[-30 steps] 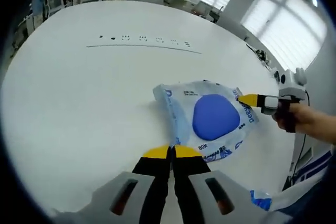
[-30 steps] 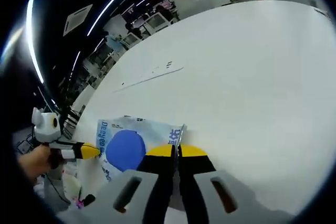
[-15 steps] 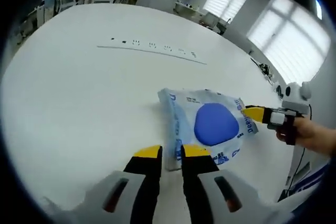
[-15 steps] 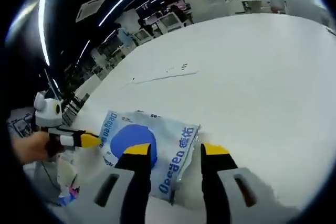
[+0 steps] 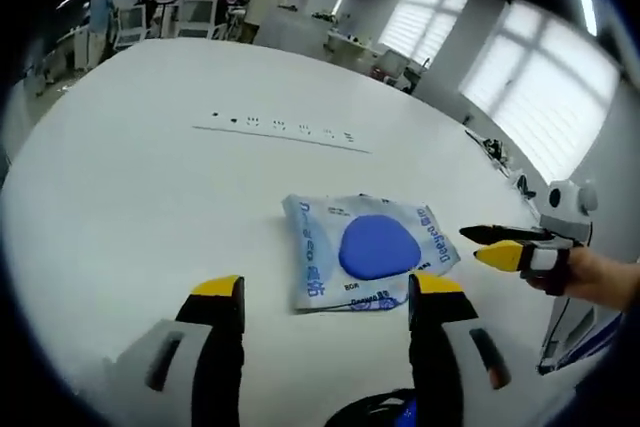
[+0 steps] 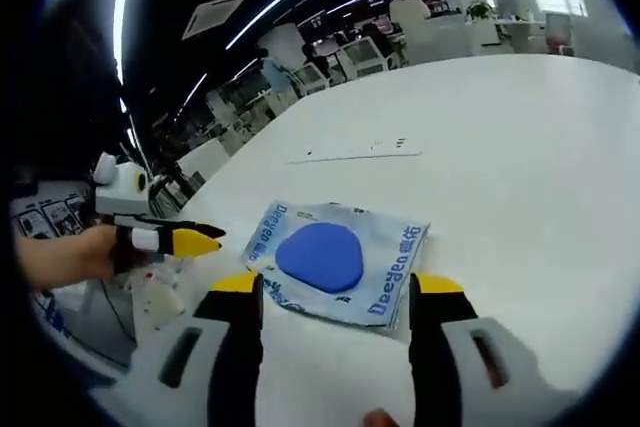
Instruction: Arrange the tabletop items into an orderly group along one side of the table until the central work area is clear of visible clutter.
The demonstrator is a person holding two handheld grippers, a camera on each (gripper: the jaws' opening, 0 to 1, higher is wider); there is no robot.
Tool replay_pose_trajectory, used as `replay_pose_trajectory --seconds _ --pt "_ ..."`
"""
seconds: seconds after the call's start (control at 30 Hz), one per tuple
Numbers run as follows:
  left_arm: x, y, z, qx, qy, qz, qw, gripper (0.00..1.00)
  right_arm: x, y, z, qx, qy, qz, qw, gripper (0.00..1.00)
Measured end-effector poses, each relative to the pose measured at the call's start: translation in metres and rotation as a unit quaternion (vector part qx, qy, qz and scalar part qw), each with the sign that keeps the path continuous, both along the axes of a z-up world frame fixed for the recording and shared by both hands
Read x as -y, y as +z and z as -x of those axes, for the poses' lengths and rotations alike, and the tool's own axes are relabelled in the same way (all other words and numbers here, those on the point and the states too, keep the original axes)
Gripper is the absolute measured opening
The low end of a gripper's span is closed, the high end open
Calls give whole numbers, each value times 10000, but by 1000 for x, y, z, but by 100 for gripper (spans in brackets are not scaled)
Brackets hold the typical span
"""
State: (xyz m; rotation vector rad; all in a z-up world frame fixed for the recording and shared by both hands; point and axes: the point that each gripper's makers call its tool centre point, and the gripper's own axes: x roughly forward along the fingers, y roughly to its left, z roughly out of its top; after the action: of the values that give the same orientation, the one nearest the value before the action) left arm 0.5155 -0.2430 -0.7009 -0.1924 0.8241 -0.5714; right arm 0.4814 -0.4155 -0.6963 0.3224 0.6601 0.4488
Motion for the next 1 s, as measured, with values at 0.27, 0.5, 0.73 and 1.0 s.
replay_pose_trajectory --seconds 0.27,0.5,0.73,1.0 --pt "-17 18 26 144 181 260 9994 65 -8 8 33 4 -64 -64 10000 59" --pt "-21 22 49 140 82 152 9998 63 -13 16 54 51 -123 -139 9998 58" --pt "-23 29 68 179 28 127 9998 63 -17 16 75 -18 -164 -182 9997 56" --pt "-30 26 101 112 15 82 9999 62 -25 14 100 -100 -216 -321 9992 55"
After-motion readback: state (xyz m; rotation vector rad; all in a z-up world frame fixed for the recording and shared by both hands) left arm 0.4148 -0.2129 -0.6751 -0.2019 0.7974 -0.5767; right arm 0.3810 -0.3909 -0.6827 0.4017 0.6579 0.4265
